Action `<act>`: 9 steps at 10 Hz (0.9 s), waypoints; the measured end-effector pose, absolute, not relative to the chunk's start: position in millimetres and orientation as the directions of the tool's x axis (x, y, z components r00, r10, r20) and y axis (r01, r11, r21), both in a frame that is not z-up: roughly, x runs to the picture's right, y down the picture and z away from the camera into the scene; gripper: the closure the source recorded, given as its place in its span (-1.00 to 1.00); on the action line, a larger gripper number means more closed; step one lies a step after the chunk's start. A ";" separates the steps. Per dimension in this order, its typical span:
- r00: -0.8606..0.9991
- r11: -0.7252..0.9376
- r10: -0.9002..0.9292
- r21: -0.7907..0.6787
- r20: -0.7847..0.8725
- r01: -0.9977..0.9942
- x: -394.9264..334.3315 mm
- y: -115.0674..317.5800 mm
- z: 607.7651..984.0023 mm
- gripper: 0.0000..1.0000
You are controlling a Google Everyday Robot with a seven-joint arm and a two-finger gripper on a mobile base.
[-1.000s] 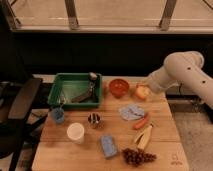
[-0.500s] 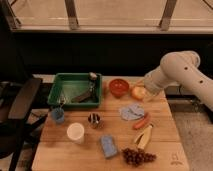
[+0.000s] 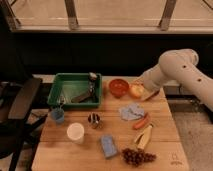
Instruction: Place apple in metal cup
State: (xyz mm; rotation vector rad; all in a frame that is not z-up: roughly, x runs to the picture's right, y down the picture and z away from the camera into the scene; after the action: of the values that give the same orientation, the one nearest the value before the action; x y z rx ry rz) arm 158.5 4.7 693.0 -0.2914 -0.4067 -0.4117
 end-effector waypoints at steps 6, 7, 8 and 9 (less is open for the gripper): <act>0.636 0.760 -0.491 -0.064 0.595 0.646 38.0 5.1 696.6 1.00; 0.586 0.728 -0.515 -0.040 0.626 0.684 18.5 11.9 697.9 1.00; 0.558 0.711 -0.528 -0.026 0.640 0.703 9.3 16.4 697.9 1.00; 0.523 0.688 -0.541 -0.010 0.659 0.725 -0.8 23.9 696.6 1.00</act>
State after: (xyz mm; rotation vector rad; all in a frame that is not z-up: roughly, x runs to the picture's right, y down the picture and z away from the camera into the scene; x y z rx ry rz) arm -0.8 23.9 696.6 -0.3005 -0.6747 -0.7717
